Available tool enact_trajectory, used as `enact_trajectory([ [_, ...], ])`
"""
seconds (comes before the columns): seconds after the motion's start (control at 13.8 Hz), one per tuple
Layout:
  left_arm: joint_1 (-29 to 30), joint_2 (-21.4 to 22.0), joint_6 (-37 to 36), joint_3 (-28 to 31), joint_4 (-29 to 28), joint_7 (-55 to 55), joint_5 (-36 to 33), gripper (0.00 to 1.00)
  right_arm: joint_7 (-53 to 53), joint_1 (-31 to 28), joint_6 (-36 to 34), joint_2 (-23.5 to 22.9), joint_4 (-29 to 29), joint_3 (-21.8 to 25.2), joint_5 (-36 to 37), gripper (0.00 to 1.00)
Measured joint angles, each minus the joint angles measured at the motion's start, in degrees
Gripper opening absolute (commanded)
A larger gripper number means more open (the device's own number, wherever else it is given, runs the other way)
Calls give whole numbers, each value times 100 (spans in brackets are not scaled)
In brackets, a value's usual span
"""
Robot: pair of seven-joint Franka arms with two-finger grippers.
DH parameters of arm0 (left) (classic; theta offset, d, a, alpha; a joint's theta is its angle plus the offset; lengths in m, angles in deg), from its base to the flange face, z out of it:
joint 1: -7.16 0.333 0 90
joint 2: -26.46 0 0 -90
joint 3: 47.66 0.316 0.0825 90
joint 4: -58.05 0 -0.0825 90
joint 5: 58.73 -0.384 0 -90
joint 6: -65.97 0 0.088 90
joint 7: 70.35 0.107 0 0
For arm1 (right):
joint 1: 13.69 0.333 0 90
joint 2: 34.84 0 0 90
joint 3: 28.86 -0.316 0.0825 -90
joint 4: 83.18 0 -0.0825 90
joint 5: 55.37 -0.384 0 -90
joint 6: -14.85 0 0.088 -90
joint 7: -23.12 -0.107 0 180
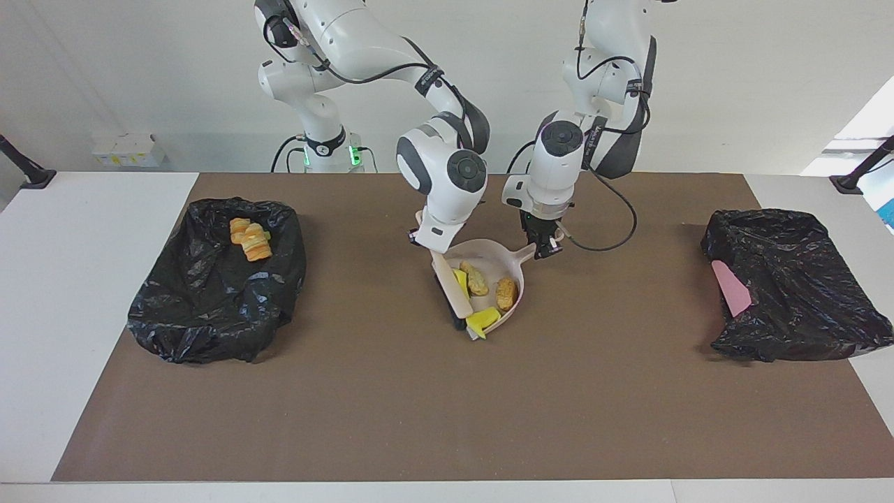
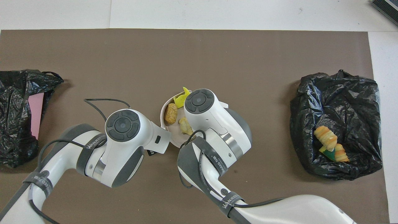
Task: Sweep and dump trash in bin
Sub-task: 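Sweep the yellow sponges into the dustpan with the right gripper's brush, then carry the dustpan with the left gripper while the right gripper drops the brush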
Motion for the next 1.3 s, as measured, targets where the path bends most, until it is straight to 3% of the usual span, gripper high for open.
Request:
enact_trajectory([
  [0.43,291,-14,376,1,-128,569,276,0,-13,-1,-648,456,0,-81,-573,0],
  [0.87,757,-55,476,13,-108,1516,812,0,-73,-12,-1079,826,-15,-81,-655,0],
  [1.3,1090,-55,478,21,-75,2232,1138,0,-1165,9,-1163,997,-35,-93,-949,0],
])
